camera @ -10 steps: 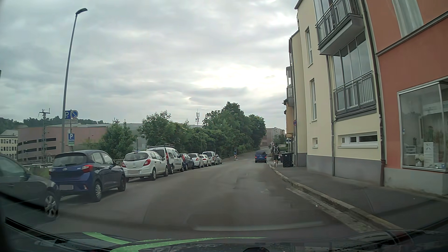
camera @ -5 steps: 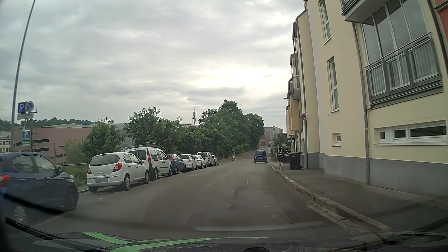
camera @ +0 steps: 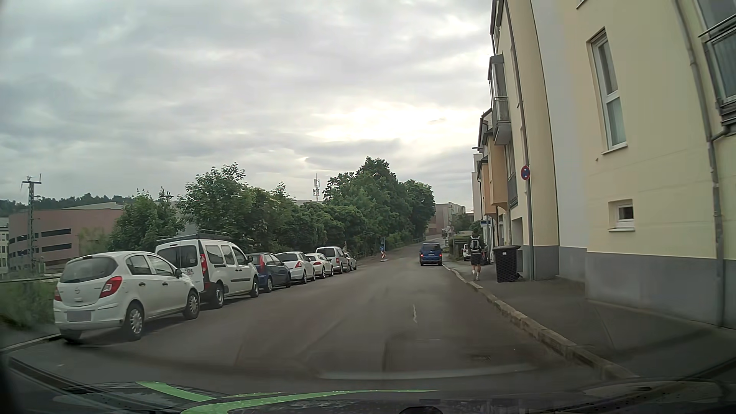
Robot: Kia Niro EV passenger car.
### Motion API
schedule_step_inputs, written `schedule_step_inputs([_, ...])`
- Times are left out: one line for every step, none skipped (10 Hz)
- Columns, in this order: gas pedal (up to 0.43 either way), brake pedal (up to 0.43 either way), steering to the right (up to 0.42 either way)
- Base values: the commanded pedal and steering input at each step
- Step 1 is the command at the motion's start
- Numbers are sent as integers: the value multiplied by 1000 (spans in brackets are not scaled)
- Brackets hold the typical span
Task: Follow the waypoints while adhering to traffic rules and regulations
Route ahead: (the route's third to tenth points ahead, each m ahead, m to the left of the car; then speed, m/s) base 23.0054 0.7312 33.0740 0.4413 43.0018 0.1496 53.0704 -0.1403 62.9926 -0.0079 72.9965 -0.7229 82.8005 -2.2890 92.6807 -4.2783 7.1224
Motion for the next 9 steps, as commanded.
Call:
schedule_step_inputs([39, 0, -7])
schedule_step_inputs([28, 0, -7])
schedule_step_inputs([28, 0, -7])
schedule_step_inputs([28, 0, -7])
schedule_step_inputs([28, 0, -7])
schedule_step_inputs([28, 0, -7])
schedule_step_inputs([28, 0, -6])
schedule_step_inputs([28, 0, -6])
schedule_step_inputs([39, 0, -6])
